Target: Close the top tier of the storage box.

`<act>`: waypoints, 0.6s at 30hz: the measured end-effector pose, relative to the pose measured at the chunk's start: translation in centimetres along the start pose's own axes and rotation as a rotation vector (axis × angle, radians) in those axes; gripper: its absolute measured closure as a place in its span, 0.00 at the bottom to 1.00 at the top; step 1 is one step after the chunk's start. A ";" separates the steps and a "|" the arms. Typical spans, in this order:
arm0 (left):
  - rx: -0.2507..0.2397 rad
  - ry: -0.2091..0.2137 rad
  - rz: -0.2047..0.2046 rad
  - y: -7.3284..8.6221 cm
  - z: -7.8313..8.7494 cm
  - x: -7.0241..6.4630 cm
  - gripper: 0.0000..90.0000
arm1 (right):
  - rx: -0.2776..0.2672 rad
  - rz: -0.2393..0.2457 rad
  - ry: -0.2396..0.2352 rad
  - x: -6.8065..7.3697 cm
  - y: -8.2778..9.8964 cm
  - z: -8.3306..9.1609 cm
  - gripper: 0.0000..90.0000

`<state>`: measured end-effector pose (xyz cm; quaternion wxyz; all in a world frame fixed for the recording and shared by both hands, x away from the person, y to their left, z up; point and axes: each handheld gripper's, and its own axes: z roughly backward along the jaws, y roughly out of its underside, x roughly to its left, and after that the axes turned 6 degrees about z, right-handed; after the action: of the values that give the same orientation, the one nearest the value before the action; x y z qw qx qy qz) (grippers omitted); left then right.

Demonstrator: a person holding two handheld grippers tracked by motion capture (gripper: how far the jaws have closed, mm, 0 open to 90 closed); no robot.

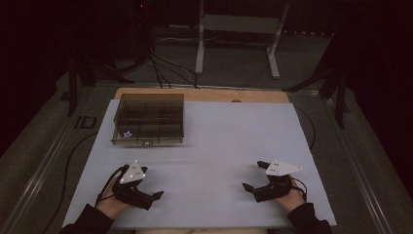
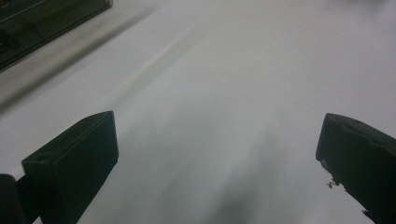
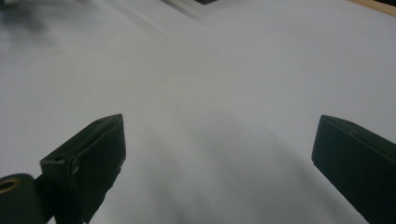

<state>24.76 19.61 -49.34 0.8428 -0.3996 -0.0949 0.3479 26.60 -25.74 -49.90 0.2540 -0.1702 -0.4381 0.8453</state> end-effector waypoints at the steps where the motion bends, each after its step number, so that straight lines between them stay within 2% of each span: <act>1: -0.001 0.014 -0.005 -0.1 0.1 -0.1 0.00 | 0.000 0.000 -0.001 0.0 0.0 0.0 0.03; 6: -0.017 0.028 -0.030 -0.8 0.7 -0.6 0.00 | -0.003 -0.002 -0.001 0.0 0.0 0.0 0.03; 9: -0.034 0.065 -0.027 -1.3 1.1 -0.7 0.00 | -0.006 -0.001 0.000 0.0 -0.1 0.1 0.03; 13: -0.052 0.085 -0.029 -1.8 1.4 -0.9 0.00 | -0.008 0.000 -0.001 0.0 -0.1 0.1 0.03; 18: -0.061 0.090 -0.027 -2.4 1.4 -1.0 0.00 | -0.009 -0.001 -0.002 0.1 -0.2 0.1 0.03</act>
<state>24.56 18.77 -46.52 0.8383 -0.4391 -0.0728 0.3150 26.54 -25.68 -49.70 0.2533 -0.1702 -0.4425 0.8433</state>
